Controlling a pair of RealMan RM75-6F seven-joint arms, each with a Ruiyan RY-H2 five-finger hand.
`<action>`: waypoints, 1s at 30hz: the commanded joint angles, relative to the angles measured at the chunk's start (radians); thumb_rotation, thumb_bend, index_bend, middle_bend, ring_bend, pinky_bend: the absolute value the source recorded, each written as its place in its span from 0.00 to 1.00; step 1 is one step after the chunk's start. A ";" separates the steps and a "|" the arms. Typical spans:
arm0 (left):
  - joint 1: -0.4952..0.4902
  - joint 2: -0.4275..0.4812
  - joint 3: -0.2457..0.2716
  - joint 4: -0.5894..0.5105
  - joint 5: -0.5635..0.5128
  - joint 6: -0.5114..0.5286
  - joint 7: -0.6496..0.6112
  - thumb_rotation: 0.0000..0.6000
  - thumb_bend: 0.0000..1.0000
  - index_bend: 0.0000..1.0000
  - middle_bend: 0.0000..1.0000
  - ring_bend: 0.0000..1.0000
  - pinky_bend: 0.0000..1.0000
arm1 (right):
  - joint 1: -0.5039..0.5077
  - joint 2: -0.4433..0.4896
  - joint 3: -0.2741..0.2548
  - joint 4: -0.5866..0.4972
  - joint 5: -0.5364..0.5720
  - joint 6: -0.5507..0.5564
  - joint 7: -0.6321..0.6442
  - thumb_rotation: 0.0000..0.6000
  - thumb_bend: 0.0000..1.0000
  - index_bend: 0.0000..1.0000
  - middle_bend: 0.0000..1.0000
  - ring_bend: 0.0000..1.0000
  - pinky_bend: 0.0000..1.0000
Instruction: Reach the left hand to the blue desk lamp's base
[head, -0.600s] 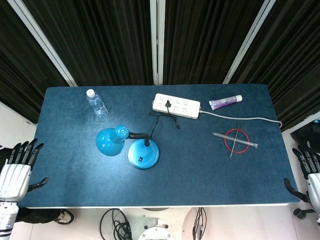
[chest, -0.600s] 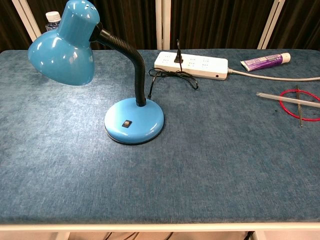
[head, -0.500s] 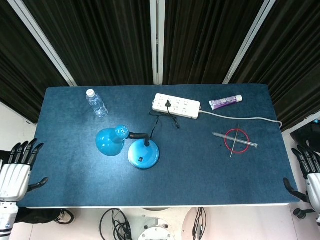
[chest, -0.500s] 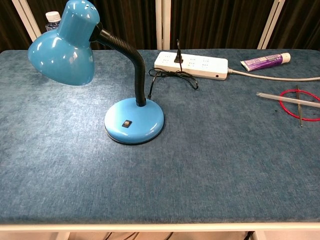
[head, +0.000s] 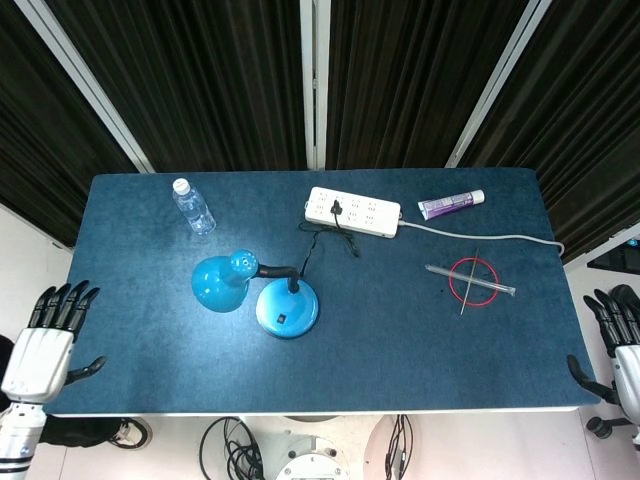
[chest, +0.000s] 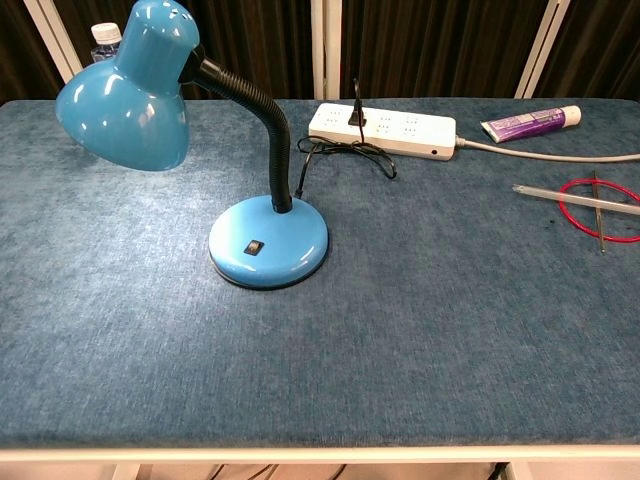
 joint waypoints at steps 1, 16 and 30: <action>-0.002 -0.011 -0.002 0.004 -0.010 -0.016 0.006 1.00 0.03 0.07 0.05 0.00 0.06 | 0.001 0.001 -0.002 0.001 -0.003 -0.001 0.001 1.00 0.30 0.00 0.00 0.00 0.00; -0.055 -0.229 0.042 0.151 0.059 -0.144 -0.025 1.00 0.36 0.13 0.81 0.78 0.80 | -0.003 0.005 -0.009 -0.021 -0.033 0.017 0.006 1.00 0.30 0.00 0.00 0.00 0.00; -0.166 -0.378 0.020 0.125 0.016 -0.341 0.071 1.00 0.43 0.12 0.84 0.82 0.82 | -0.011 0.004 -0.008 -0.003 -0.013 0.022 0.030 1.00 0.30 0.00 0.00 0.00 0.00</action>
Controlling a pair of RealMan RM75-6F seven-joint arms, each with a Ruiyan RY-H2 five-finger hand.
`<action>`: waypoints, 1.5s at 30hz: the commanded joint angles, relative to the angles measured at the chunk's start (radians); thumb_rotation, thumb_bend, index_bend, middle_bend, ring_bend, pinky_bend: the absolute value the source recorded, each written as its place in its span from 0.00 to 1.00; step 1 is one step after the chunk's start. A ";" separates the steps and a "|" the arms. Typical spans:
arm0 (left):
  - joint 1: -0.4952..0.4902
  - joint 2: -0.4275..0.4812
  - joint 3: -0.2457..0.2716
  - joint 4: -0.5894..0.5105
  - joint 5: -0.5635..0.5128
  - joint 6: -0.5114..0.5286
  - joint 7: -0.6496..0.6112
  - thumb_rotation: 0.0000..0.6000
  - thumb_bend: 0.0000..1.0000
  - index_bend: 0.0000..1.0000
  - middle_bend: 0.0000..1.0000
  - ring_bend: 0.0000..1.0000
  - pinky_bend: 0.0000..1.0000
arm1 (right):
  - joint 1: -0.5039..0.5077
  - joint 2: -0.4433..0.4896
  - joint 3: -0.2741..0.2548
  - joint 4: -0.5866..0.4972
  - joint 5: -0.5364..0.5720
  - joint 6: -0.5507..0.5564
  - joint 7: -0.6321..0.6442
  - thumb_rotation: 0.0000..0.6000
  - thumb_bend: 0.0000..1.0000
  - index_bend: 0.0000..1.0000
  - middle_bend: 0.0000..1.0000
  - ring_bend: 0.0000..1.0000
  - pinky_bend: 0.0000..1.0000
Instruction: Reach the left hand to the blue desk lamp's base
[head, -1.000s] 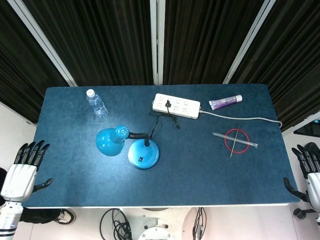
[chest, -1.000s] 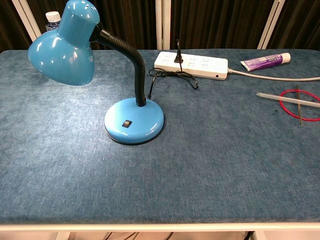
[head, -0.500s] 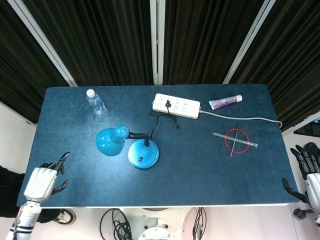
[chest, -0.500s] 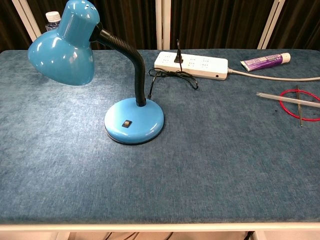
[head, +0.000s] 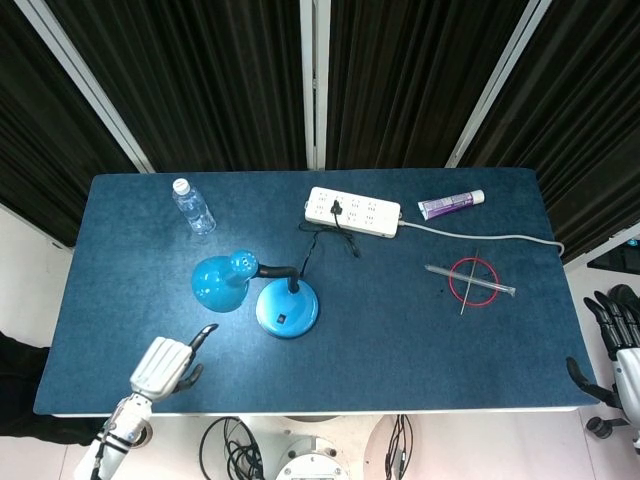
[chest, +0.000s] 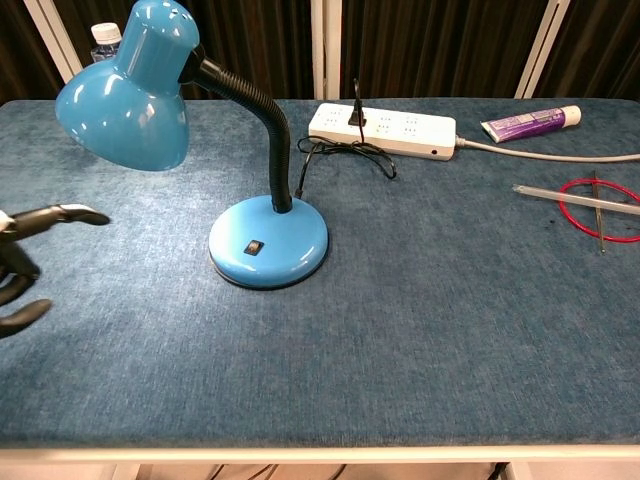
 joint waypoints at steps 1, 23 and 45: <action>-0.024 -0.039 -0.013 0.011 -0.008 -0.023 0.006 1.00 0.43 0.12 0.84 0.82 0.82 | -0.002 -0.001 0.002 0.007 0.006 0.001 0.008 1.00 0.30 0.00 0.00 0.00 0.00; -0.149 -0.217 -0.072 0.113 -0.102 -0.151 0.057 1.00 0.45 0.14 0.84 0.82 0.81 | 0.006 -0.006 0.012 0.045 0.037 -0.025 0.044 1.00 0.30 0.00 0.00 0.00 0.00; -0.223 -0.284 -0.096 0.157 -0.191 -0.208 0.088 1.00 0.45 0.14 0.84 0.82 0.80 | 0.004 -0.003 0.020 0.072 0.057 -0.030 0.081 1.00 0.30 0.00 0.00 0.00 0.00</action>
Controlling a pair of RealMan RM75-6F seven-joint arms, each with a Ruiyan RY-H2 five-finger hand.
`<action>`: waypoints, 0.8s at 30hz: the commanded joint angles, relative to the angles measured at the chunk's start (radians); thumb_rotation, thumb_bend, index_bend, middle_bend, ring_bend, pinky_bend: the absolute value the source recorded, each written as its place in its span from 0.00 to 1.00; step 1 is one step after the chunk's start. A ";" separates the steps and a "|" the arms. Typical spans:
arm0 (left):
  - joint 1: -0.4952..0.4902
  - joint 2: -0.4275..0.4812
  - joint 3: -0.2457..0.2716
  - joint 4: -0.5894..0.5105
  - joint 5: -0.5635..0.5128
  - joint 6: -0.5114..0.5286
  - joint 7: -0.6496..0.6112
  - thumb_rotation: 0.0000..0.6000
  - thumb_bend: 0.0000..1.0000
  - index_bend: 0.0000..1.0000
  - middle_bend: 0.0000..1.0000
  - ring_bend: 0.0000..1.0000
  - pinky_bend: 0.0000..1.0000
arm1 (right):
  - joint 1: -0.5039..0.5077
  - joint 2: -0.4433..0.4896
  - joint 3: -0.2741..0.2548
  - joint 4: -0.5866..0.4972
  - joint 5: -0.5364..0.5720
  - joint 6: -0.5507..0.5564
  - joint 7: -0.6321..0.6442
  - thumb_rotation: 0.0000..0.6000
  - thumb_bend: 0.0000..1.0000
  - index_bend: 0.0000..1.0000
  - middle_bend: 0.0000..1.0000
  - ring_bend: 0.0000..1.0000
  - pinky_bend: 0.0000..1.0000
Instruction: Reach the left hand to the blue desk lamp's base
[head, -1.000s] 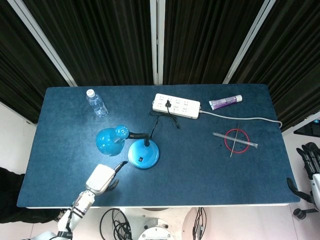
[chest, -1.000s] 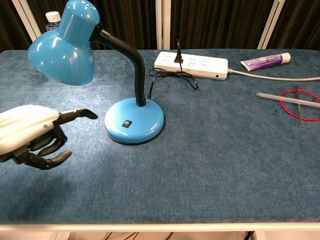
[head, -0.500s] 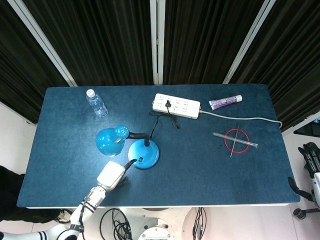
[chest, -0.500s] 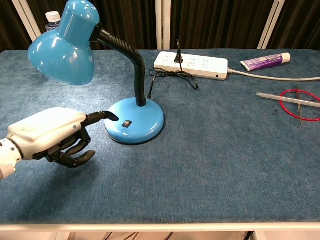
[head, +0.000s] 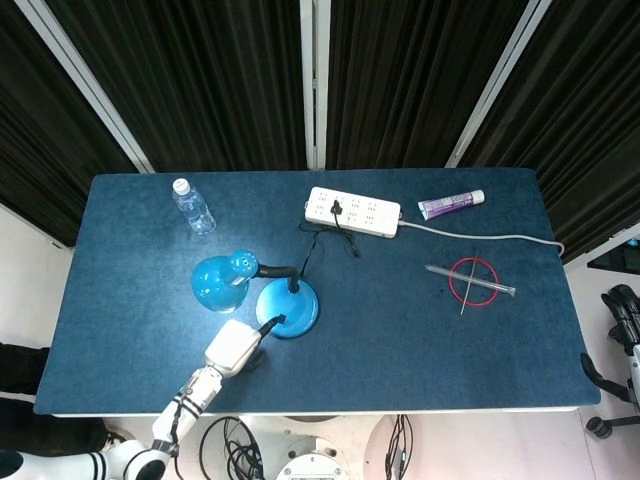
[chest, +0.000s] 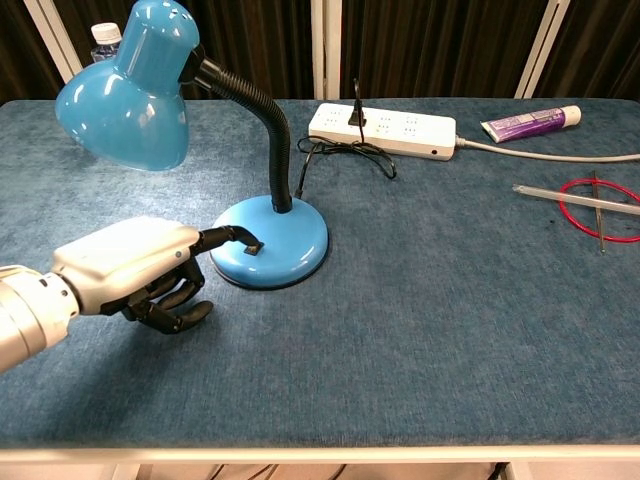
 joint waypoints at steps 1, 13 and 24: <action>-0.003 -0.001 0.002 0.004 -0.007 0.002 0.005 1.00 0.45 0.14 0.84 0.82 0.80 | -0.001 0.000 0.002 0.006 0.006 -0.001 0.006 1.00 0.30 0.00 0.00 0.00 0.00; -0.012 -0.002 0.011 0.012 -0.028 0.008 0.006 1.00 0.45 0.14 0.85 0.82 0.81 | 0.002 -0.006 0.003 0.016 0.007 -0.009 0.012 1.00 0.30 0.00 0.00 0.00 0.00; -0.025 -0.008 0.014 0.021 -0.048 0.001 0.011 1.00 0.46 0.14 0.85 0.82 0.81 | 0.003 -0.006 0.004 0.017 0.009 -0.012 0.011 1.00 0.30 0.00 0.00 0.00 0.00</action>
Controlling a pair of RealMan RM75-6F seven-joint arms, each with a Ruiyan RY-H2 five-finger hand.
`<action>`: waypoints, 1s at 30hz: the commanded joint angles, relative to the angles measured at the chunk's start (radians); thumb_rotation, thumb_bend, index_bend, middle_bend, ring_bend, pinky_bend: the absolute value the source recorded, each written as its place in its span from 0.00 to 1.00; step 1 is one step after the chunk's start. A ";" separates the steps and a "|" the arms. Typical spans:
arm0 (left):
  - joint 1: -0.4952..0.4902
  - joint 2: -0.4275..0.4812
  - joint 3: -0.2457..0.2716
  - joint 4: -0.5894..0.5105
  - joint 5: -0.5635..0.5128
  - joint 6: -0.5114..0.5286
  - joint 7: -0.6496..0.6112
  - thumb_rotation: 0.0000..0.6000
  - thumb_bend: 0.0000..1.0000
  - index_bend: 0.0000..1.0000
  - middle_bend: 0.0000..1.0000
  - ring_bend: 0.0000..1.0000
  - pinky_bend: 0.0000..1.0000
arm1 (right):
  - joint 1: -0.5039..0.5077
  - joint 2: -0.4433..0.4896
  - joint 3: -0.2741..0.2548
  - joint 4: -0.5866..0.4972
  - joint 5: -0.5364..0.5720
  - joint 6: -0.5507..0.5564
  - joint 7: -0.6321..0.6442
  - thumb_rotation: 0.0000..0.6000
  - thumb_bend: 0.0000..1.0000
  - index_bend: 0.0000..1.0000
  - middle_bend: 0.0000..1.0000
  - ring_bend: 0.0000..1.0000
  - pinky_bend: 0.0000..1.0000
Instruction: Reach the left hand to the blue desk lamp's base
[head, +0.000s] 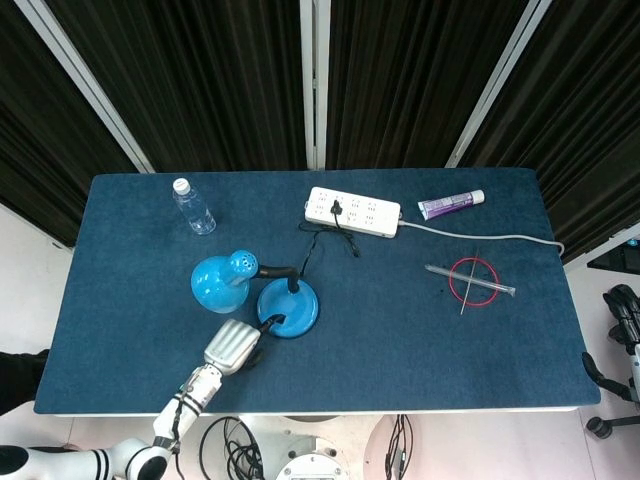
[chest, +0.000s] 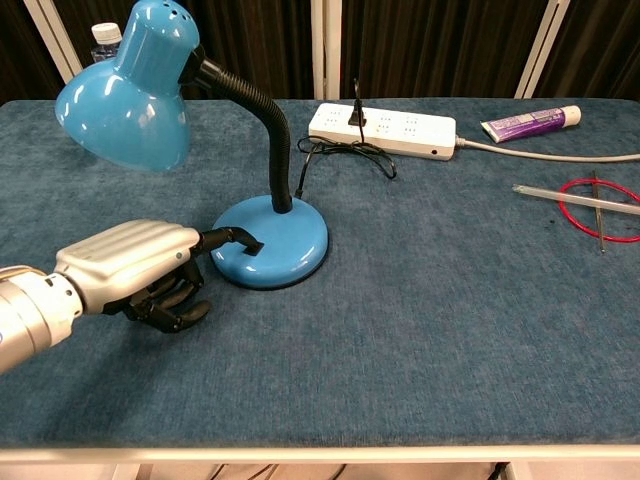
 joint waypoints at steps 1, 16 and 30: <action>-0.001 0.002 0.000 -0.003 -0.001 0.005 0.001 1.00 0.46 0.14 0.85 0.82 0.81 | 0.000 0.001 0.001 0.000 0.001 0.000 0.001 1.00 0.30 0.00 0.00 0.00 0.00; 0.102 0.221 0.028 -0.115 -0.027 0.164 0.039 1.00 0.46 0.14 0.85 0.82 0.81 | -0.004 0.005 -0.001 -0.012 -0.017 0.018 -0.005 1.00 0.30 0.00 0.00 0.00 0.00; 0.324 0.486 0.003 -0.124 0.002 0.511 -0.174 1.00 0.15 0.13 0.20 0.12 0.28 | -0.010 0.007 -0.012 -0.043 -0.054 0.042 -0.053 1.00 0.30 0.00 0.00 0.00 0.00</action>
